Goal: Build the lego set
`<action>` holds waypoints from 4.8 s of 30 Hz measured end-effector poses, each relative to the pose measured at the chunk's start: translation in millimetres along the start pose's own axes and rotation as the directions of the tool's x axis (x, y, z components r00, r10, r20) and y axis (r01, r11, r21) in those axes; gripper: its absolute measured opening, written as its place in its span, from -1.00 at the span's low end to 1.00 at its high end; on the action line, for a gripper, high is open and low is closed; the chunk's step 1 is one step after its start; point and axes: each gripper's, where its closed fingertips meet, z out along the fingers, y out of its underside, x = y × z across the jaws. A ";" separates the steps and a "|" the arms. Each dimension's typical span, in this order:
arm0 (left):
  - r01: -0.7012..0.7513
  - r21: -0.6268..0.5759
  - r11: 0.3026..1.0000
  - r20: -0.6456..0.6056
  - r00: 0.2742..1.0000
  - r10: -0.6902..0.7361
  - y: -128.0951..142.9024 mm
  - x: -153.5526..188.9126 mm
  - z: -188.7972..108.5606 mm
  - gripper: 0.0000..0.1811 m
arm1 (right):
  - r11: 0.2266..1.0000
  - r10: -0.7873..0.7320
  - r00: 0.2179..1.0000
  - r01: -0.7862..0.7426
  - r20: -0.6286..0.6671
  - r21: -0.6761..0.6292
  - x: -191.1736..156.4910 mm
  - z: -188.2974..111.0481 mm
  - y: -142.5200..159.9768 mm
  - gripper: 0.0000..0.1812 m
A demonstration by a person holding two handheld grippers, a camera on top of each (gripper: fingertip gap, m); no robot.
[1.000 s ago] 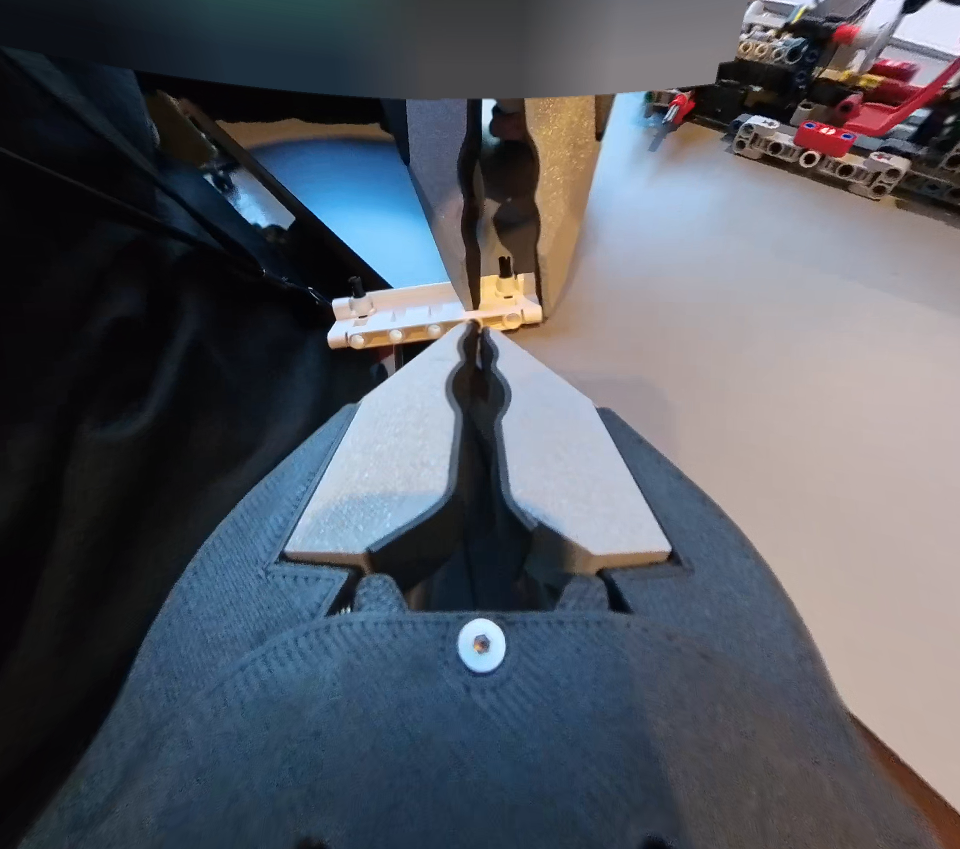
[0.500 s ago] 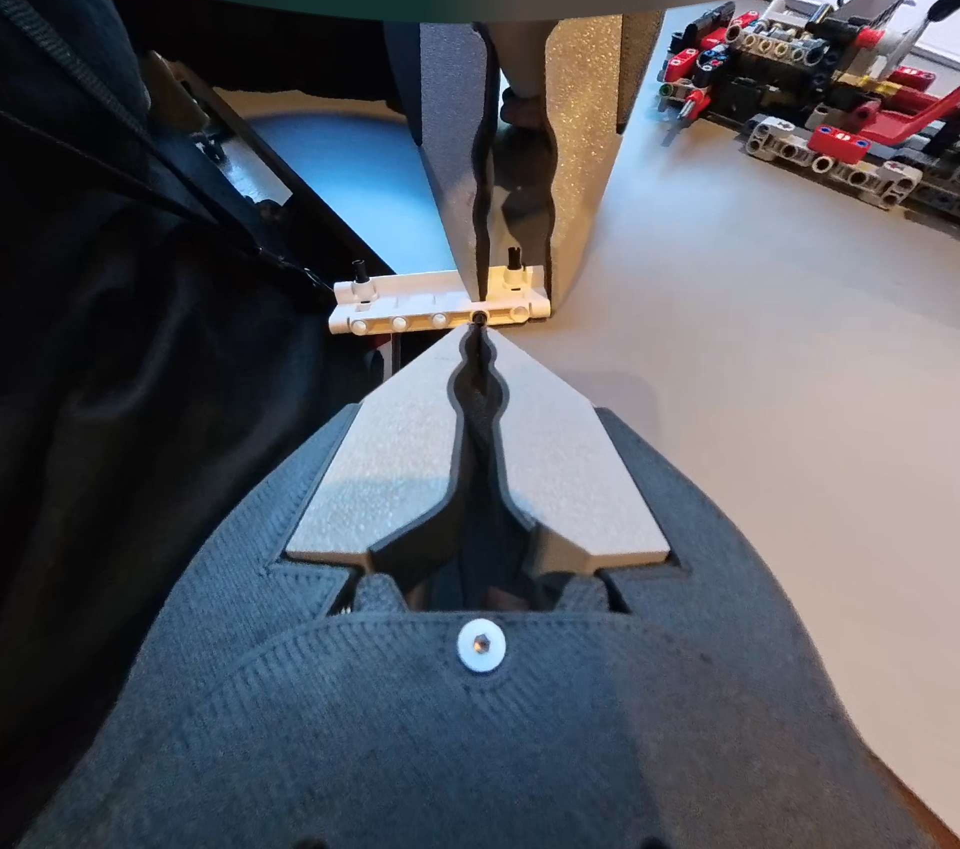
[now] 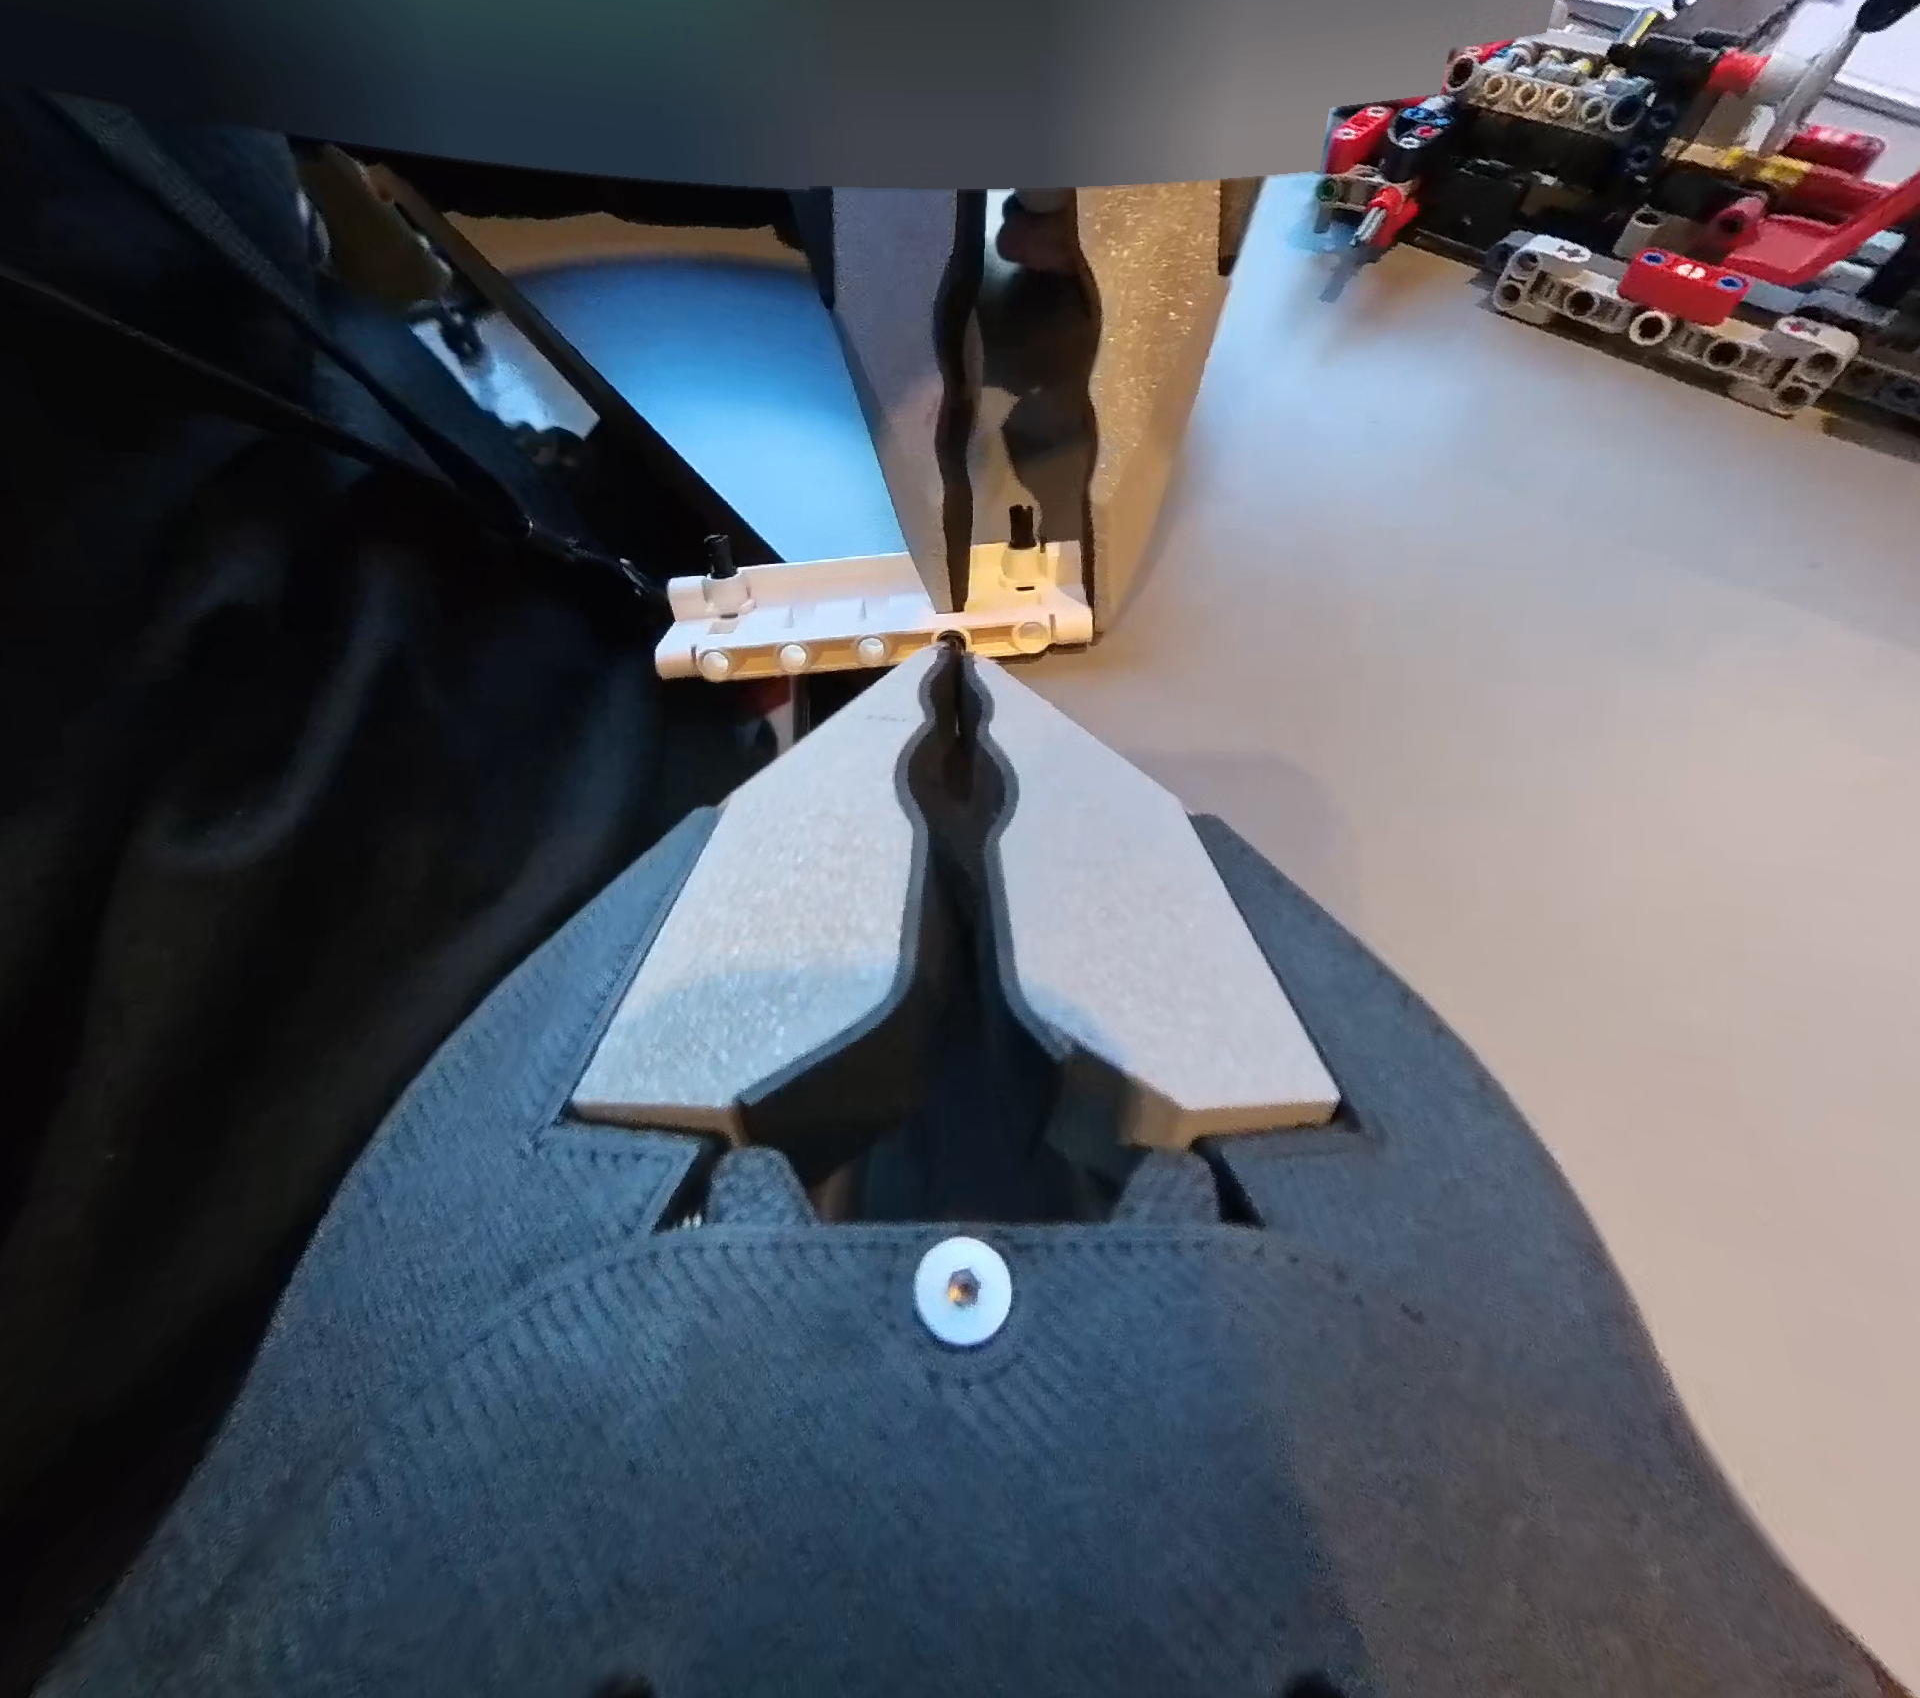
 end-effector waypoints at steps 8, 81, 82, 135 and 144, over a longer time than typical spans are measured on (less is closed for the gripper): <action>0.194 -0.004 0.981 0.146 0.971 -0.192 19.3 -28.8 -18.2 -0.74 | 0.995 0.062 0.996 -0.057 -0.061 0.079 18.1 -10.9 -9.6 -1.00; 0.304 -0.313 0.900 0.321 0.926 -0.201 130.5 21.4 -141.8 -0.97 | 0.999 -0.034 0.987 0.040 -0.157 0.036 64.8 8.9 -31.1 -0.92; 0.328 -0.295 0.897 0.336 0.915 -0.223 130.0 20.3 -141.3 -0.97 | 0.999 -0.031 0.987 0.037 -0.156 0.038 64.9 8.8 -31.2 -0.92; -0.050 -0.071 0.996 0.690 0.719 0.085 -6.2 -23.4 -70.9 -0.98 | 0.983 0.121 0.989 -0.132 0.088 0.129 26.4 34.8 -68.2 -0.99; -0.086 -0.080 0.993 0.689 0.715 0.118 -7.9 -20.9 -71.5 -0.98 | 0.977 0.159 0.977 -0.177 0.144 0.122 22.6 34.9 -69.4 -1.00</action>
